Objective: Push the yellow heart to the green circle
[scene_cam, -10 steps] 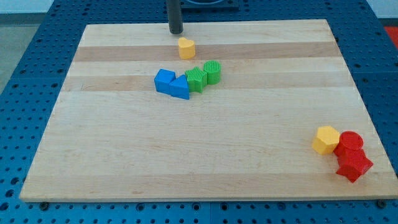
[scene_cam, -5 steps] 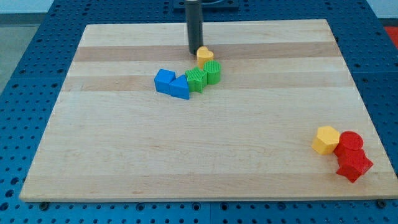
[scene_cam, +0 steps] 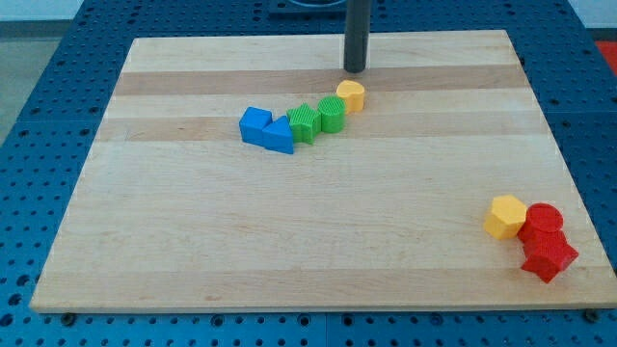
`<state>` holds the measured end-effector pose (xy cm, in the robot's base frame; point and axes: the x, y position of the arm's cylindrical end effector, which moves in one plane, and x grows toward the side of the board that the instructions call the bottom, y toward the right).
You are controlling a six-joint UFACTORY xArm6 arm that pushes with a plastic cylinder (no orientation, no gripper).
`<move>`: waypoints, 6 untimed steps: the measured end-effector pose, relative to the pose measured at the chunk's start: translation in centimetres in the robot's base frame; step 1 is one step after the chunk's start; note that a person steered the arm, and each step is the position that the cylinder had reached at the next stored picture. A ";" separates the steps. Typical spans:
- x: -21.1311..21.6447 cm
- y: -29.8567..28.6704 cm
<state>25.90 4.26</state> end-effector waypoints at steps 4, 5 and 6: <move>6.7 -1.3; 9.6 0.6; 12.4 3.0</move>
